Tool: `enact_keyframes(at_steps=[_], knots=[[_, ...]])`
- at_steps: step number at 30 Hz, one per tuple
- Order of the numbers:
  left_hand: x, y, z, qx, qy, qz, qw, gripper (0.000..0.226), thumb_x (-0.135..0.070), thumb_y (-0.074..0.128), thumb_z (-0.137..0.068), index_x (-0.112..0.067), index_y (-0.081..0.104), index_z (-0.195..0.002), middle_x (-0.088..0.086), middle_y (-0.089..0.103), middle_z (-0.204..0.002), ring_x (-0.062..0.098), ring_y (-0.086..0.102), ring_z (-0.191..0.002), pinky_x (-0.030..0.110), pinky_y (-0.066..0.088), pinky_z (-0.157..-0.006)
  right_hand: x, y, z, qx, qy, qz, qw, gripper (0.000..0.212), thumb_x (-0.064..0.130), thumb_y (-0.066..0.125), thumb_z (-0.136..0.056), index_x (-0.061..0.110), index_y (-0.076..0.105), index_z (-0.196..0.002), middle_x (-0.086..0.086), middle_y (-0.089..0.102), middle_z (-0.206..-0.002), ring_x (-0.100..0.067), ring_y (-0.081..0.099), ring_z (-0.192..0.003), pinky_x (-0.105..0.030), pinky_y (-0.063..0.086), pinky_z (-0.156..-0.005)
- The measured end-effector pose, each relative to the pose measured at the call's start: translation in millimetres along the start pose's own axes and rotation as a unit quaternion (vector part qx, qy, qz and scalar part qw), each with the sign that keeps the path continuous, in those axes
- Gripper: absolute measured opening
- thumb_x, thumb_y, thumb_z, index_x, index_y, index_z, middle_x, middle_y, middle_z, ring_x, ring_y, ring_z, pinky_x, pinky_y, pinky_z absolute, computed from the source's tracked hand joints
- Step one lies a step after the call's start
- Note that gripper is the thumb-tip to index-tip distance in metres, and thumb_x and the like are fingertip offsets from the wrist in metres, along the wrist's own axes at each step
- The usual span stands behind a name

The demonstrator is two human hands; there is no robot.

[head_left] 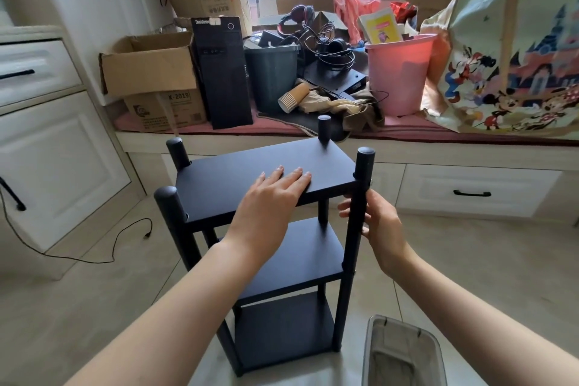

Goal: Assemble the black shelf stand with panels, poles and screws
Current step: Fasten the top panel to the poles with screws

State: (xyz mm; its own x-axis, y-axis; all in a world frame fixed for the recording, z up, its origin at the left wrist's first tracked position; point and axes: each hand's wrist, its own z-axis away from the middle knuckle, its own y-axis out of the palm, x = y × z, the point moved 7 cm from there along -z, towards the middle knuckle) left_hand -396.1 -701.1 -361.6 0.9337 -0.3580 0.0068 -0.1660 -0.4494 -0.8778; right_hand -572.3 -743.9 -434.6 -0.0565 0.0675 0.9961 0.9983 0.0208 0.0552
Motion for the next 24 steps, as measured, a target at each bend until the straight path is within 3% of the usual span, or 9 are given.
enact_keyframes(at_steps=[4,7,9,13,15,18,20,22,24], knots=[[0,-9,14,-0.019,0.002,0.042,0.999,0.066,0.006,0.072,-0.083,-0.011,0.053,-0.144,0.005,0.053,-0.148,0.028,0.045,-0.141,0.028,0.025,-0.116,4,-6,5,-0.03,0.003,0.042,0.999,0.043,0.037,0.037,-0.106,0.006,0.067,-0.103,-0.015,0.07,-0.103,-0.022,0.064,-0.093,-0.042,0.047,-0.09],[7,-34,35,-0.069,0.027,0.026,0.997,0.051,-0.004,0.09,-0.069,-0.008,0.074,-0.116,0.007,0.071,-0.124,0.03,0.059,-0.128,0.041,0.047,-0.103,7,-10,9,-0.053,0.01,0.086,0.995,0.044,0.04,0.042,-0.103,0.001,0.062,-0.106,-0.024,0.062,-0.105,-0.039,0.059,-0.104,-0.056,0.047,-0.097],[22,-51,54,-0.131,0.036,-0.006,0.991,0.037,-0.008,0.089,-0.071,-0.006,0.077,-0.105,0.008,0.071,-0.124,0.031,0.055,-0.133,0.051,0.052,-0.102,9,-12,13,-0.066,0.012,0.104,0.992,0.032,0.039,0.046,-0.102,0.014,0.065,-0.109,-0.007,0.068,-0.103,-0.026,0.062,-0.104,-0.053,0.048,-0.099],[61,-79,89,-0.212,-0.022,-0.02,0.977,0.046,-0.008,0.082,-0.079,-0.005,0.07,-0.123,0.006,0.057,-0.144,0.03,0.036,-0.147,0.057,0.043,-0.109,15,-11,23,-0.098,0.045,0.077,0.991,0.025,0.038,0.053,-0.099,0.02,0.057,-0.115,0.0,0.064,-0.115,-0.018,0.061,-0.107,-0.049,0.048,-0.101],[82,-84,102,-0.224,-0.094,0.048,0.969,0.062,-0.007,0.082,-0.079,-0.009,0.06,-0.137,0.002,0.048,-0.151,0.024,0.03,-0.149,0.05,0.037,-0.115,19,-8,28,-0.111,0.065,0.061,0.99,0.03,0.037,0.055,-0.098,0.017,0.051,-0.12,-0.004,0.061,-0.12,-0.02,0.06,-0.107,-0.05,0.049,-0.099],[112,-77,117,-0.214,-0.243,0.258,0.91,0.08,-0.015,0.082,-0.081,-0.024,0.043,-0.15,-0.011,0.04,-0.152,0.01,0.036,-0.143,0.029,0.031,-0.117,22,2,35,-0.107,0.112,0.031,0.987,0.036,0.037,0.056,-0.099,0.012,0.049,-0.124,-0.011,0.06,-0.116,-0.022,0.06,-0.1,-0.05,0.053,-0.085],[120,-62,120,-0.182,-0.31,0.392,0.847,0.081,-0.022,0.082,-0.082,-0.03,0.04,-0.15,-0.014,0.044,-0.148,0.007,0.045,-0.137,0.031,0.035,-0.115,23,13,41,-0.085,0.161,-0.009,0.983,0.04,0.038,0.056,-0.099,0.009,0.052,-0.126,-0.011,0.058,-0.118,-0.026,0.061,-0.102,-0.049,0.056,-0.076],[121,-51,121,-0.154,-0.335,0.463,0.806,0.063,-0.024,0.079,-0.084,-0.029,0.052,-0.14,-0.012,0.059,-0.137,0.004,0.056,-0.127,0.035,0.041,-0.114,27,24,46,-0.058,0.188,-0.04,0.98,0.042,0.038,0.056,-0.099,0.006,0.05,-0.126,-0.014,0.06,-0.119,-0.031,0.064,-0.104,-0.056,0.055,-0.081],[119,-46,121,-0.131,-0.344,0.472,0.801,0.044,-0.024,0.076,-0.086,-0.026,0.064,-0.129,-0.015,0.069,-0.12,0.001,0.063,-0.117,0.036,0.045,-0.112,36,34,47,-0.022,0.185,-0.046,0.981,0.037,0.036,0.053,-0.101,0.005,0.051,-0.123,-0.015,0.068,-0.11,-0.032,0.068,-0.1,-0.062,0.05,-0.09]])
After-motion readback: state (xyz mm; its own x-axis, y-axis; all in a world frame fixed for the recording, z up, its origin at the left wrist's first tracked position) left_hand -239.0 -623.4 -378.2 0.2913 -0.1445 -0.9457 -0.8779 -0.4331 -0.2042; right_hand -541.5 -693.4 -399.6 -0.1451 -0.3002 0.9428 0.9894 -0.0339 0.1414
